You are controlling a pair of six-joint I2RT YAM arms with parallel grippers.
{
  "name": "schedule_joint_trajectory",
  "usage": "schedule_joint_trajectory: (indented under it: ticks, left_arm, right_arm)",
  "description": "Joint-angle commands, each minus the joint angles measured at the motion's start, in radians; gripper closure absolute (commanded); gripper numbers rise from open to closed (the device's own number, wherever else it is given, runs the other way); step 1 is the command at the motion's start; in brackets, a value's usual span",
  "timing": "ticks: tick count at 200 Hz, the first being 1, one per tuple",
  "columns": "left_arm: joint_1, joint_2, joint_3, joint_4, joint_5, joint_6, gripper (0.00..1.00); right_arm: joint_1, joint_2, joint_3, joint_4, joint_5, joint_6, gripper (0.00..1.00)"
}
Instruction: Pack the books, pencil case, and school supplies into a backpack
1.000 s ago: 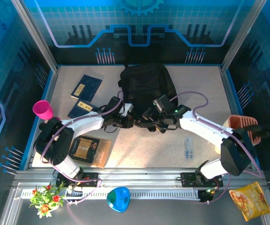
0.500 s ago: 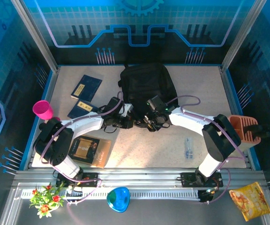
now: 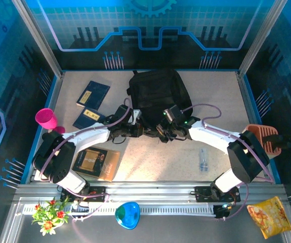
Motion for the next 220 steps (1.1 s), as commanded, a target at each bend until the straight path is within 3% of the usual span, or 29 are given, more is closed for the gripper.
schedule_joint_trajectory:
  ticks: [1, 22, 46, 109, 167, 192, 220]
  left_arm:
    - [-0.005, -0.083, 0.004, -0.006, -0.02, 0.009, 1.0]
    - [-0.058, -0.122, 0.047, 0.011, 0.136, 0.046, 1.0]
    - [-0.113, -0.101, 0.077, -0.021, 0.173, 0.081, 1.0]
    - [-0.067, -0.038, -0.011, -0.101, -0.097, -0.007, 1.0]
    - [-0.013, 0.032, 0.036, -0.171, -0.185, -0.029, 1.0]
    - [-0.012, 0.022, 0.031, -0.093, -0.039, -0.005, 1.0]
    - [-0.077, -0.024, 0.049, -0.05, 0.068, 0.019, 1.0]
  right_arm:
    - [-0.047, 0.004, -0.007, -0.028, 0.029, -0.044, 0.96]
    - [-0.044, 0.058, 0.014, 0.011, -0.032, -0.059, 0.96]
    - [-0.042, 0.078, 0.033, 0.03, -0.055, -0.069, 0.94]
    - [-0.058, 0.034, 0.004, -0.025, -0.004, -0.07, 0.94]
    - [-0.06, 0.042, -0.013, -0.025, -0.013, -0.072, 0.94]
    - [-0.062, 0.049, -0.009, -0.007, -0.029, -0.094, 0.94]
    - [-0.058, 0.082, 0.006, 0.04, -0.073, -0.1, 0.93]
